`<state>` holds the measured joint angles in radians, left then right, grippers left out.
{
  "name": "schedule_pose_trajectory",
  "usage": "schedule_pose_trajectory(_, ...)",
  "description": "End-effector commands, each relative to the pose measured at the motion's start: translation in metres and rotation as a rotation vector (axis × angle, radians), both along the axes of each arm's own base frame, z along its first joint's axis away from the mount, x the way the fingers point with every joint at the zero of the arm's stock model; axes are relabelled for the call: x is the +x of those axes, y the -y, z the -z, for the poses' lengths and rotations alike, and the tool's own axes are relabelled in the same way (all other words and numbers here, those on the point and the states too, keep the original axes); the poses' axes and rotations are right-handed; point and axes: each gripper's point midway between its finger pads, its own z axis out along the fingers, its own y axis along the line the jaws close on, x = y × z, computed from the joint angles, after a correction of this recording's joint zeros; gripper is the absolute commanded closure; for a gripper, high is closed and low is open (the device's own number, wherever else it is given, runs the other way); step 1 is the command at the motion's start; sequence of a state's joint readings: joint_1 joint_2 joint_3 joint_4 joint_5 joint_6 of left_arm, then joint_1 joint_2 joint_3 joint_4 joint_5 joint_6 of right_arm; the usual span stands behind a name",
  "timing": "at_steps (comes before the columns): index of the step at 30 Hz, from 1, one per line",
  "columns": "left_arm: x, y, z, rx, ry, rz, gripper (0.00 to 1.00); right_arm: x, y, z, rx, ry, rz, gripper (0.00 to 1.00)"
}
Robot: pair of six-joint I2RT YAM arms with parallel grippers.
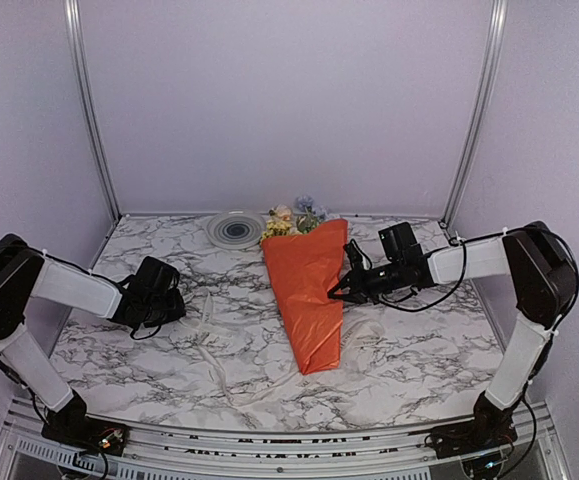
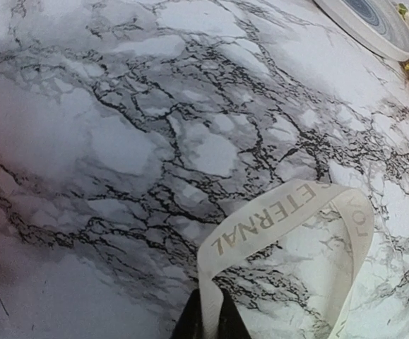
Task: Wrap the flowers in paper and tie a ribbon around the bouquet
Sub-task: Pick up the ribbon from the center of the board.
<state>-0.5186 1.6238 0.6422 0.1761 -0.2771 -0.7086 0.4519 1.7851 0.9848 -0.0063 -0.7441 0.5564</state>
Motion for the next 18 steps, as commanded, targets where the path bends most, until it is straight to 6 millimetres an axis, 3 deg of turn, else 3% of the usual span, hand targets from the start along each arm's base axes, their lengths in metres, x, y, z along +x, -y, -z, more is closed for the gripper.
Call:
schedule_pose_trajectory(1, 0.012, 0.015, -0.010, -0.034, 0.037, 0.065, 1.00, -0.005, -0.007, -0.006, 0.024, 0.010, -0.028, 1.00)
schedule_pose_trajectory(3, 0.014, 0.027, -0.026, -0.060, 0.073, 0.111, 1.00, -0.005, -0.006, -0.006, 0.025, 0.006, -0.028, 1.00)
schedule_pose_trajectory(5, 0.016, 0.047, -0.055, -0.058, 0.146, 0.191, 1.00, -0.006, -0.006, -0.007, 0.025, 0.006, -0.029, 1.00)
schedule_pose_trajectory(8, 0.017, 0.096, -0.125, -0.056, 0.311, 0.375, 1.00, -0.005, -0.007, -0.009, 0.025, 0.010, -0.028, 1.00)
schedule_pose_trajectory(11, -0.005, 0.148, -0.187, -0.018, 0.446, 0.580, 1.00, -0.004, -0.006, -0.010, 0.021, 0.009, -0.026, 1.00)
schedule_pose_trajectory(15, -0.038, 0.208, -0.251, -0.053, 0.589, 0.852, 1.00, -0.005, -0.006, -0.008, 0.022, 0.000, -0.026, 1.00)
schedule_pose_trajectory(18, -0.041, 0.228, -0.261, -0.084, 0.583, 0.891, 1.00, -0.006, -0.007, -0.007, 0.024, -0.004, -0.024, 1.00)
